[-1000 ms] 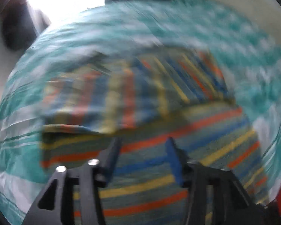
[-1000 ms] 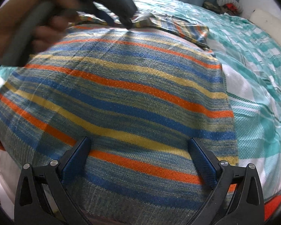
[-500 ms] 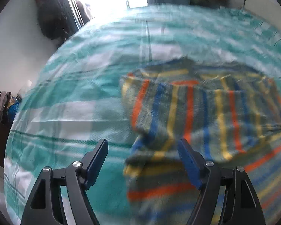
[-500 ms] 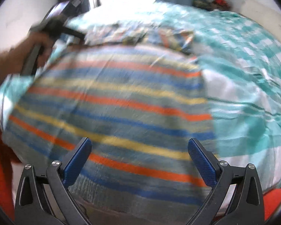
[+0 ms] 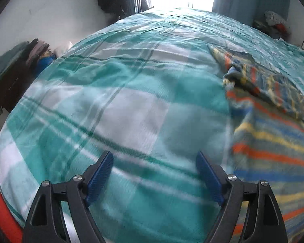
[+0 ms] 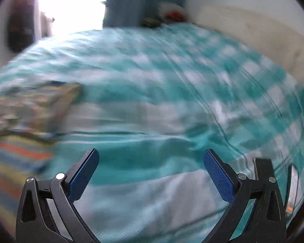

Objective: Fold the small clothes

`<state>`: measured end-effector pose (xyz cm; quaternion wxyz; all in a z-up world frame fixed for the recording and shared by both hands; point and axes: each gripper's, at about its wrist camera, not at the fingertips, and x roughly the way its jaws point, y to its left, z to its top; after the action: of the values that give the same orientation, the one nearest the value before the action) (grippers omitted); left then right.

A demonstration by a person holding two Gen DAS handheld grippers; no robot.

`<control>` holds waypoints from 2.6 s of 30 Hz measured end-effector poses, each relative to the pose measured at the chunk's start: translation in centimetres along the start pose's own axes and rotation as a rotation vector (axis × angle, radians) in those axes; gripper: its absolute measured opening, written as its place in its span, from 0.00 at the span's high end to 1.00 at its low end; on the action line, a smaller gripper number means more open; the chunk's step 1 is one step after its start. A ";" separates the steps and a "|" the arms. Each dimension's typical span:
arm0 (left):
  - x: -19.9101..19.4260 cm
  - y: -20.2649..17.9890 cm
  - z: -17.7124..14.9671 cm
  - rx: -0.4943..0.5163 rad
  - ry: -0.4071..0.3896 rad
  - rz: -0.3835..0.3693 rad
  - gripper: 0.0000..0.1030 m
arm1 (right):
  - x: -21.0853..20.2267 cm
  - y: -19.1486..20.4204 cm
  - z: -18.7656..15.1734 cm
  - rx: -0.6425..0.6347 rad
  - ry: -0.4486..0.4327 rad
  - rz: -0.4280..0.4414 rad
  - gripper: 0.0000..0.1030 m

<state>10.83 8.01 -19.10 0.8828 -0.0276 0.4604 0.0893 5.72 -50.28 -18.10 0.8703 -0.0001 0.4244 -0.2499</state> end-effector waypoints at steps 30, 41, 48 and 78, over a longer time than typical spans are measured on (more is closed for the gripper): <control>2.0 -0.1 -0.4 -0.035 0.014 0.043 0.00 | 3.9 -1.7 -1.8 0.117 0.105 0.057 0.00; 1.9 0.0 -0.6 -0.039 -0.004 0.041 0.00 | 3.9 -1.7 -1.7 0.116 0.105 0.057 0.00; 1.8 -0.3 -0.8 -0.029 -0.016 0.063 0.00 | 3.9 -1.7 -1.7 0.116 0.106 0.056 0.00; 2.3 -0.7 -0.2 -0.033 0.034 0.101 0.00 | 3.9 -1.7 -1.7 0.115 0.106 0.056 0.00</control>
<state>12.11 7.61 -21.16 0.8687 -0.0205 0.4744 0.1407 5.72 -53.09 -21.72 0.8518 0.0749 0.4548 -0.2491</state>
